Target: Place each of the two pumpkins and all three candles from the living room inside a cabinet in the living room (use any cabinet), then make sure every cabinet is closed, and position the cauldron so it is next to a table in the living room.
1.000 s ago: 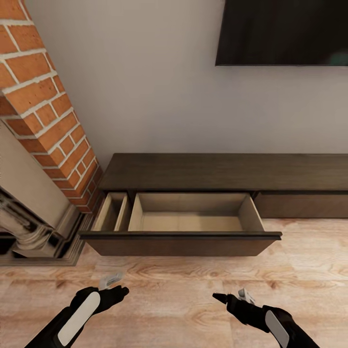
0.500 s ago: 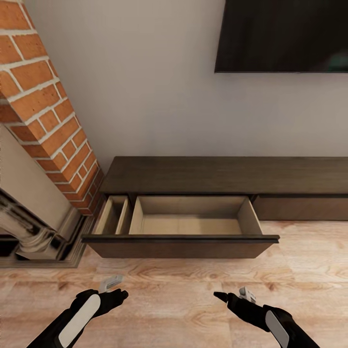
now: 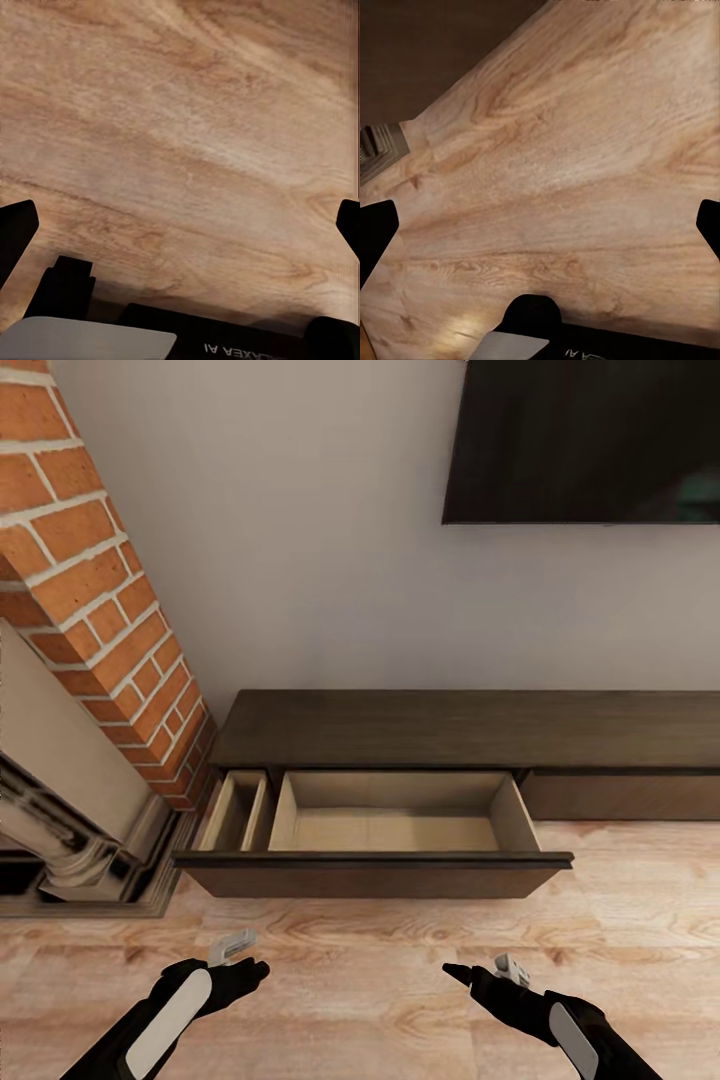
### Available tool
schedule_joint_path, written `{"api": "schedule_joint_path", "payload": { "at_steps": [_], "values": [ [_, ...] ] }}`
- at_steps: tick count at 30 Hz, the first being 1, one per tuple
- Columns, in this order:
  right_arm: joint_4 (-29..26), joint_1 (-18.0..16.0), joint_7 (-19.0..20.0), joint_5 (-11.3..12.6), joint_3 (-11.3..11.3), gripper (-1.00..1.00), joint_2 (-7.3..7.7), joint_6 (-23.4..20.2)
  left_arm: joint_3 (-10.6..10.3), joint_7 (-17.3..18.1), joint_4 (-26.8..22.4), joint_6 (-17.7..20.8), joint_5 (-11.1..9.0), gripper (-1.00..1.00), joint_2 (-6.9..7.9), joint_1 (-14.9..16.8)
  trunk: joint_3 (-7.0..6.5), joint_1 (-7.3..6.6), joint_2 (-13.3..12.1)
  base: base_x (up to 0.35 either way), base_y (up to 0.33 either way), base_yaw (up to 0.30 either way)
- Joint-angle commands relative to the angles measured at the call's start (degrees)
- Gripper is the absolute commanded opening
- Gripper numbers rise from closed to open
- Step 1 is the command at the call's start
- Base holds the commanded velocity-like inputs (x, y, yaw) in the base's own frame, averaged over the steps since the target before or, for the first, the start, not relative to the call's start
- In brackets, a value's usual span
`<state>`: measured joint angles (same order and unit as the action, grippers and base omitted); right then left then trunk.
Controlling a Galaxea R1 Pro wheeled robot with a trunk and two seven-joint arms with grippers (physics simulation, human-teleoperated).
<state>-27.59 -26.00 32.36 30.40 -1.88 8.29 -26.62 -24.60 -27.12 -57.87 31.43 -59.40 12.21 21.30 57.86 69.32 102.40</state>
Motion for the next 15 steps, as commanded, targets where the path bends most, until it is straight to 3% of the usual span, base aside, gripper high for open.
{"api": "schedule_joint_path", "payload": {
  "at_steps": [1,15],
  "values": [
    [-0.02,-0.02,0.07,0.28,-0.21,1.0,-0.02,-0.46,-0.21,-0.59,-0.1,-0.05,-0.54,1.0,0.01,0.05,-0.14,-0.23,-0.4,0.0,0.0,0.0],
    [0.09,-0.02,0.08,0.26,-0.17,1.0,-0.02,-0.45,-0.32,-0.57,1.96,-0.05,-0.31,1.0,-0.13,0.06,-2.66,-3.31,-6.01,0.0,0.0,0.0]
  ]
}}
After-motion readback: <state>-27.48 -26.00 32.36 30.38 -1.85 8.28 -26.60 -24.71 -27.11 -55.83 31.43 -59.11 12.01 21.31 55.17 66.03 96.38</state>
